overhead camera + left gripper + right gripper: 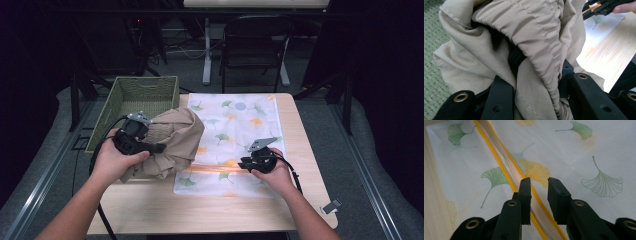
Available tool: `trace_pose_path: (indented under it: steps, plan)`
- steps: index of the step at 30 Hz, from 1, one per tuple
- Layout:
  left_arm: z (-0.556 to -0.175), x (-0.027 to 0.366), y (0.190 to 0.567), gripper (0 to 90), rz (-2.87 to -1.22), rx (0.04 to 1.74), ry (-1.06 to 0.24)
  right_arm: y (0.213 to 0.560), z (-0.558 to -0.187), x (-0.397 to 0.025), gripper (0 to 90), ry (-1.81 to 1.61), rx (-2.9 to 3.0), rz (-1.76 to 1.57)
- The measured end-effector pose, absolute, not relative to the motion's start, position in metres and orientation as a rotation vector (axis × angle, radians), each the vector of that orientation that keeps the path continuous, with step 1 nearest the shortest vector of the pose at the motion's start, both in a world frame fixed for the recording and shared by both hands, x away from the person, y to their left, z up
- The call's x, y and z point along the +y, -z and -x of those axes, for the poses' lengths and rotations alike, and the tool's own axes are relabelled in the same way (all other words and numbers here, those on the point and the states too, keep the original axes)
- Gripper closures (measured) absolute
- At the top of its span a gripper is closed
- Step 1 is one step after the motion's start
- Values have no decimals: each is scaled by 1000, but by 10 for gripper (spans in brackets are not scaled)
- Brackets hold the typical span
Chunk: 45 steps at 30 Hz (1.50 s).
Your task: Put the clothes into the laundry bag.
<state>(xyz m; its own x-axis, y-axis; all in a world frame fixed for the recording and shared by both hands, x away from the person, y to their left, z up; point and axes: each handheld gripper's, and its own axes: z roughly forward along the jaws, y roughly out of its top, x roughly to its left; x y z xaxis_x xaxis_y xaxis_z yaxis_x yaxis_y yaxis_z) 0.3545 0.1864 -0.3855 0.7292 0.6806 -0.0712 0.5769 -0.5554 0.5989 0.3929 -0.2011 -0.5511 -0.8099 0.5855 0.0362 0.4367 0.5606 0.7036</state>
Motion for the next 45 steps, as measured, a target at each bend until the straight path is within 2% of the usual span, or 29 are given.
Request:
trace_pose_path:
  steps: [17, 21, 23, 32, 45]
  plan:
    - [-344, 184, 400, 669, -2316, 967, -205, 571, -406, -205, 675, -1038, 2679, -908]
    - [-344, 184, 402, 669, -2318, 967, -207, 573, -406, -206, 709, -1051, 2682, -898]
    - [-344, 183, 403, 668, -2321, 967, -204, 572, -403, -205, 757, -1029, 2685, -871]
    - [-344, 182, 405, 668, -2321, 969, -198, 571, -394, -199, 872, -955, 2681, -715]
    - [-343, 182, 406, 669, -2320, 972, -191, 569, -395, -201, 895, -957, 2698, -737]
